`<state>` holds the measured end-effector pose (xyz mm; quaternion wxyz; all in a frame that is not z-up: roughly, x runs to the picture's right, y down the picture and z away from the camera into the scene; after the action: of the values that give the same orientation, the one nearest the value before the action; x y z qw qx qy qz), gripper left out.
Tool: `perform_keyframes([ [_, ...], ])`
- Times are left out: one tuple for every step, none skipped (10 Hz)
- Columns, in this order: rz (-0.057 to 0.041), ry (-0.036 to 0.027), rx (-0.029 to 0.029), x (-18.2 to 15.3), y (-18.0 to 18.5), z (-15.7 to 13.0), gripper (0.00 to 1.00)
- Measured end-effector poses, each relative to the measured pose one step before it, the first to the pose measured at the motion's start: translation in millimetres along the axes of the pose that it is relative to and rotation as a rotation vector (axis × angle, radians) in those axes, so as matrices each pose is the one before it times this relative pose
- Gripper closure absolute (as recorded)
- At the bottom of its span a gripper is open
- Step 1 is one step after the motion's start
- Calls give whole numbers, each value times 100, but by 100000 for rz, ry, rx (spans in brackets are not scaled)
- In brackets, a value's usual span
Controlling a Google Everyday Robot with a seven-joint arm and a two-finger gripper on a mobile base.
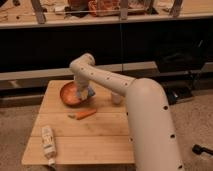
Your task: Place the white sponge in the ceramic bowl
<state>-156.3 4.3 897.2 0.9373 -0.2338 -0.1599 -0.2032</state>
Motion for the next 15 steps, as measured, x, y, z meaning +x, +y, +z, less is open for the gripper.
perform_keyframes([
  [124, 318, 67, 137, -391, 54, 91],
  [-121, 102, 49, -52, -277, -20, 87],
  [-226, 49, -32, -172, -264, 7, 78],
  [-408, -12, 136, -293, -305, -65, 67],
  [-251, 55, 210, -109, -203, -70, 55],
  [-236, 112, 371, -82, -224, -159, 48],
  [28, 43, 70, 7, -67, -29, 44],
  [-56, 212, 102, 11, -90, -90, 34],
  [-10, 68, 39, -24, -72, -32, 25],
  [-55, 118, 123, -18, -148, -45, 20],
  [-107, 138, 161, -21, -179, -65, 20],
  [-173, -32, 5, -137, -82, -33, 20],
  [-263, -3, 140, -198, -141, -108, 20],
  [-108, 144, 96, 13, -71, -67, 20],
  [53, 65, 148, 46, -103, -91, 20],
])
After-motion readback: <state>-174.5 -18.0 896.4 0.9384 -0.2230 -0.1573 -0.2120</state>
